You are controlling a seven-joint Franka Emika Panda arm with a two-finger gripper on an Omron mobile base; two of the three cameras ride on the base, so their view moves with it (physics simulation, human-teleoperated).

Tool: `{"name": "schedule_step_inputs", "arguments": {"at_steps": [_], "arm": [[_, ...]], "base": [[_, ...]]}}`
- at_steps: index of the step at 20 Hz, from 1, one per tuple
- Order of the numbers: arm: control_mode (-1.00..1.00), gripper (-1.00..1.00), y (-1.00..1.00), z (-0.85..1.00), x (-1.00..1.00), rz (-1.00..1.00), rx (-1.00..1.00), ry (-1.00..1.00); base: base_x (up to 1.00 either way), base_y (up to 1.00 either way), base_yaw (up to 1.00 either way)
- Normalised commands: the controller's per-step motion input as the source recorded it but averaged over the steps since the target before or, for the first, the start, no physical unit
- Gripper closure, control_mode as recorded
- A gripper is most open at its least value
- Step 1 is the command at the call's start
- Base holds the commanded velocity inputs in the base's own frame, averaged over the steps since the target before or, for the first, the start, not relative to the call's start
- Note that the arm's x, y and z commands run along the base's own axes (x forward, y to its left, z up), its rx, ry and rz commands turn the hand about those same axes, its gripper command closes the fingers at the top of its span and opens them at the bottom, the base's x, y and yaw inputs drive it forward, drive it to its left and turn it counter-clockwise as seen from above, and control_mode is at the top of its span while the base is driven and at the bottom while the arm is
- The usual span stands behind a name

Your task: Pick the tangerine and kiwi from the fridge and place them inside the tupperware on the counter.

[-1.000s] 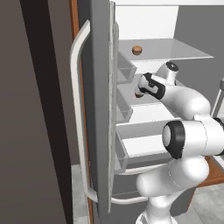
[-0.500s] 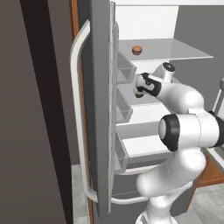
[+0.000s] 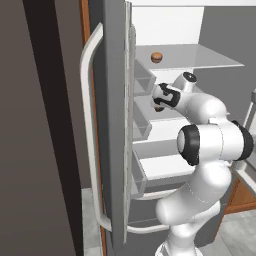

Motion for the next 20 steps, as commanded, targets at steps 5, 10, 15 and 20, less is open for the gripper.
{"name": "schedule_step_inputs", "arguments": {"at_steps": [5,10,15,20], "arm": [[-1.00,-1.00,0.00,-0.06,0.22,0.00,0.00,0.00],[-1.00,-1.00,0.00,-0.06,0.21,0.00,0.00,0.00],[-1.00,-1.00,0.00,-0.09,0.21,0.00,0.00,0.00],[-1.00,-1.00,0.00,-0.09,0.24,0.00,0.00,0.00]], "base": [[0.00,0.00,0.00],[0.00,0.00,0.00],[0.00,0.00,0.00],[0.00,0.00,0.00]]}}
